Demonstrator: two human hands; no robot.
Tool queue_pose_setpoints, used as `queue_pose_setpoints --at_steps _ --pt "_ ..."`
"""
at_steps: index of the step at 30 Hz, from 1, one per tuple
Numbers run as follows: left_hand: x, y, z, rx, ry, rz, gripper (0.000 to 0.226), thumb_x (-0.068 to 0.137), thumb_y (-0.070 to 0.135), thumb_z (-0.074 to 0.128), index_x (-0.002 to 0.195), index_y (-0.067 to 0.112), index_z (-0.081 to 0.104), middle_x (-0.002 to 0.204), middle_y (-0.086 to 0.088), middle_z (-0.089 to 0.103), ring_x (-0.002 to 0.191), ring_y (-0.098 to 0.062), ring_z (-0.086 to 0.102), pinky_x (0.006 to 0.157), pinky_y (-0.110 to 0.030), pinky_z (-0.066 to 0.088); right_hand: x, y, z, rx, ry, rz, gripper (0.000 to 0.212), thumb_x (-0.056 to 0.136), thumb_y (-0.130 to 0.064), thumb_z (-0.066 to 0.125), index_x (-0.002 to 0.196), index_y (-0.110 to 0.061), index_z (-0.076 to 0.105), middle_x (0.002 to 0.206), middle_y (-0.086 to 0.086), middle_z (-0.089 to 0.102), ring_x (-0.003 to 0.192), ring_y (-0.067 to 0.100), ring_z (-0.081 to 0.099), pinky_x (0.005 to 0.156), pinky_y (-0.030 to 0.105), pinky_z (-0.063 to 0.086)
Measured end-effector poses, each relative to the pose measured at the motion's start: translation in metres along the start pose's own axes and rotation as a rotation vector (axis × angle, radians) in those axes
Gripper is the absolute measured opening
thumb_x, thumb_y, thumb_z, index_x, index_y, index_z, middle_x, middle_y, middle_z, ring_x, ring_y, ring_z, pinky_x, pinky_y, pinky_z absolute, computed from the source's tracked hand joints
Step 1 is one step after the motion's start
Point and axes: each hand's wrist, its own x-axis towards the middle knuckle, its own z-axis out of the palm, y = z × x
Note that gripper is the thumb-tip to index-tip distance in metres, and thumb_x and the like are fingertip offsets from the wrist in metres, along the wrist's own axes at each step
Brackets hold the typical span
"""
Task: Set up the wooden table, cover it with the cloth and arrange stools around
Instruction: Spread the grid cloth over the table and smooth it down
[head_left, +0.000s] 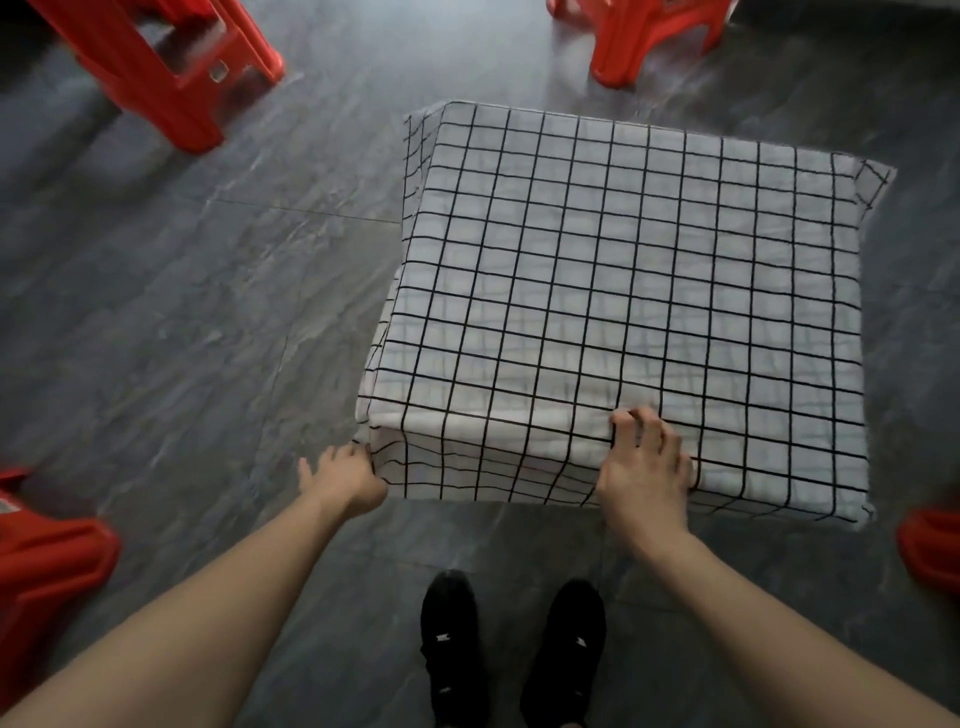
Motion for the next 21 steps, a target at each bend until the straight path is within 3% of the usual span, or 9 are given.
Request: queue_pose_setpoints --at_steps 2,8,11,15,21 --pt "-0.005 -0.004 0.003 0.063 -0.030 -0.028 0.064 0.090 0.036 0.047 0.148 0.015 0.029 0.156 -0.006 0.024 0.144 -0.025 0.020 0.118 -0.050 0.011 0.000 0.000 -0.002 -0.018 -0.015 0.000 0.052 0.084 -0.009 0.052 0.132 -0.021 0.035 0.143 0.006 0.028 0.125 0.029 0.030 0.104 0.047 0.032" --pt "-0.039 -0.023 -0.011 0.032 0.166 -0.066 0.073 0.090 0.035 0.051 0.152 0.011 0.020 0.162 -0.005 0.006 0.146 -0.026 0.016 0.117 -0.047 0.018 0.015 -0.002 -0.027 -0.162 -0.221 -0.067 0.045 0.094 -0.024 0.046 0.136 -0.014 0.033 0.140 0.011 0.031 0.122 0.031 0.035 0.092 0.041 0.043" --pt "-0.070 -0.023 -0.033 -0.092 0.213 -0.033 0.073 0.088 0.028 0.051 0.153 0.020 0.019 0.163 -0.004 -0.001 0.147 -0.028 0.013 0.117 -0.048 0.017 0.027 -0.023 -0.067 -0.214 -0.366 -0.091 0.049 0.094 -0.027 0.046 0.139 -0.010 0.036 0.149 0.015 0.028 0.133 0.033 0.033 0.103 0.045 0.041" --pt "-0.131 0.003 -0.073 -0.097 0.331 0.128 0.072 0.085 0.027 0.052 0.151 0.026 0.022 0.163 -0.003 0.002 0.147 -0.025 0.013 0.119 -0.046 0.015 0.028 -0.064 -0.165 -0.143 -0.272 -0.208 0.054 0.093 -0.029 0.051 0.142 -0.012 0.037 0.159 0.015 0.012 0.142 0.033 0.025 0.111 0.046 0.034" --pt "-0.238 0.042 -0.196 -0.080 0.605 0.303 0.071 0.088 0.027 0.054 0.151 0.026 0.021 0.162 -0.004 0.007 0.149 -0.024 0.010 0.121 -0.049 0.010 0.023 -0.099 -0.353 -0.086 -0.042 -0.355 0.057 0.091 -0.027 0.054 0.143 -0.012 0.038 0.158 0.015 0.017 0.140 0.032 0.029 0.108 0.045 0.037"
